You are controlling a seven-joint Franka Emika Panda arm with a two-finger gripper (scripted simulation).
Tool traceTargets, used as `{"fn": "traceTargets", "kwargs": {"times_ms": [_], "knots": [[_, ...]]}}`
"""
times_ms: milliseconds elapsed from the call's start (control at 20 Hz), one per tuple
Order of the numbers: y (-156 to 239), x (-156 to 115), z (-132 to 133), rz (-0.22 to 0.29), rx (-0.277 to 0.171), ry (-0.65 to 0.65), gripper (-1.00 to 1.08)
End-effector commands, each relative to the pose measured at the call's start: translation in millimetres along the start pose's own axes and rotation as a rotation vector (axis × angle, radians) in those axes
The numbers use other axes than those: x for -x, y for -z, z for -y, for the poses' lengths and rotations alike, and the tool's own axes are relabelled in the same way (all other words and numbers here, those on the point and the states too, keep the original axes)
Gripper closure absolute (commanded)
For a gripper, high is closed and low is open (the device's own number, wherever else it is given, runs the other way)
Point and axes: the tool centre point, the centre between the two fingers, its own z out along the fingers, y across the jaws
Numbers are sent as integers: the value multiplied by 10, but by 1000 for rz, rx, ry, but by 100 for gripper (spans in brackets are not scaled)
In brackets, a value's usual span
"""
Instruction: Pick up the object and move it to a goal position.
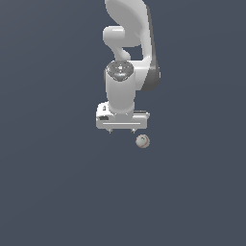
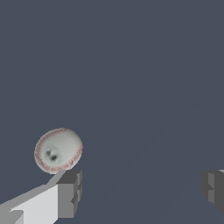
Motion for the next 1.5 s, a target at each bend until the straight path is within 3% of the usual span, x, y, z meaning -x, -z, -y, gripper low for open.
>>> {"fn": "traceTargets", "kwargs": {"times_ms": [0,500,750,1000,1450], "knots": [[0,0,0,0,0,0,-92],[-58,23,-219,21,22,17,-92],[-76,22,-166,18,21,29,-92],[-204,31,111,10,22,110,-92],[-543,146,906,-16,15,336,-92]]}}
